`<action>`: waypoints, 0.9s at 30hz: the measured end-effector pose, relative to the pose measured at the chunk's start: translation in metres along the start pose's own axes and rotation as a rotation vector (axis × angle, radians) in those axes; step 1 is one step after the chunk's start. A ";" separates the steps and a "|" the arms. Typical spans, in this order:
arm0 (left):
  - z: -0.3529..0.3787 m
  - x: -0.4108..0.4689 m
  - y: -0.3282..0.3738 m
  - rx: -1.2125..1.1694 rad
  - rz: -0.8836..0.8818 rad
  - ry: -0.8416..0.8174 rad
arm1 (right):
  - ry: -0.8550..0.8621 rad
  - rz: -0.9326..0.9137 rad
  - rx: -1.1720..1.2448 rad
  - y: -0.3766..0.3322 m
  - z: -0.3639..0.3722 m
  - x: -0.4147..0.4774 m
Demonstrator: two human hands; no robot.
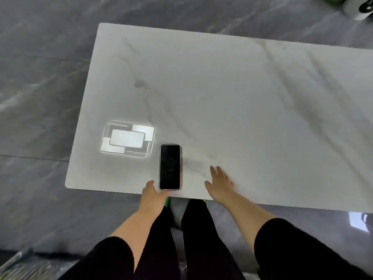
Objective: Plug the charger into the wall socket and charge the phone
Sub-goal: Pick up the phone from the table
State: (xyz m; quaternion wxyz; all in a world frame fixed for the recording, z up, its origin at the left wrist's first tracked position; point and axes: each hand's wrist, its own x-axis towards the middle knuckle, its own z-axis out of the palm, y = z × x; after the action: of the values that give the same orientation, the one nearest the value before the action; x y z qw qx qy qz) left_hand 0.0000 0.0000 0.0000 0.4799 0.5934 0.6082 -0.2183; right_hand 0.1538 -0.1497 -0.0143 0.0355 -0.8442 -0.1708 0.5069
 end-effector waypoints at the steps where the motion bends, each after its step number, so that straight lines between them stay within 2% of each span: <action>1: 0.007 0.010 0.005 0.050 0.031 0.050 | 0.034 0.013 -0.043 -0.002 0.004 0.011; 3: 0.019 0.024 0.019 0.147 0.033 0.166 | 0.092 0.060 -0.095 -0.008 0.011 0.028; 6: 0.038 0.040 0.039 0.112 0.020 0.280 | 0.101 0.105 -0.105 -0.013 0.025 0.051; 12: 0.080 0.062 0.050 0.152 -0.056 0.314 | 0.015 0.191 -0.161 -0.015 0.042 0.072; 15: 0.090 0.067 0.048 0.132 -0.066 0.429 | 0.011 0.206 -0.160 -0.015 0.046 0.077; 18: 0.088 0.069 0.043 0.147 0.001 0.506 | 0.016 0.203 -0.166 -0.014 0.047 0.079; 23: 0.057 0.075 0.039 0.176 0.066 0.471 | 0.020 0.200 -0.172 -0.016 0.041 0.074; 27: 0.012 0.062 0.032 0.134 0.104 0.317 | 0.069 0.146 -0.111 -0.026 0.018 0.050</action>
State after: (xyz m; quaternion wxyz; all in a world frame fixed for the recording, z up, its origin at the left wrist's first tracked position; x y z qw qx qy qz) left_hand 0.0435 0.0285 -0.0479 0.3480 0.6816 0.6290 -0.1368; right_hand 0.1529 -0.1113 -0.0594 -0.0422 -0.8721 -0.1353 0.4684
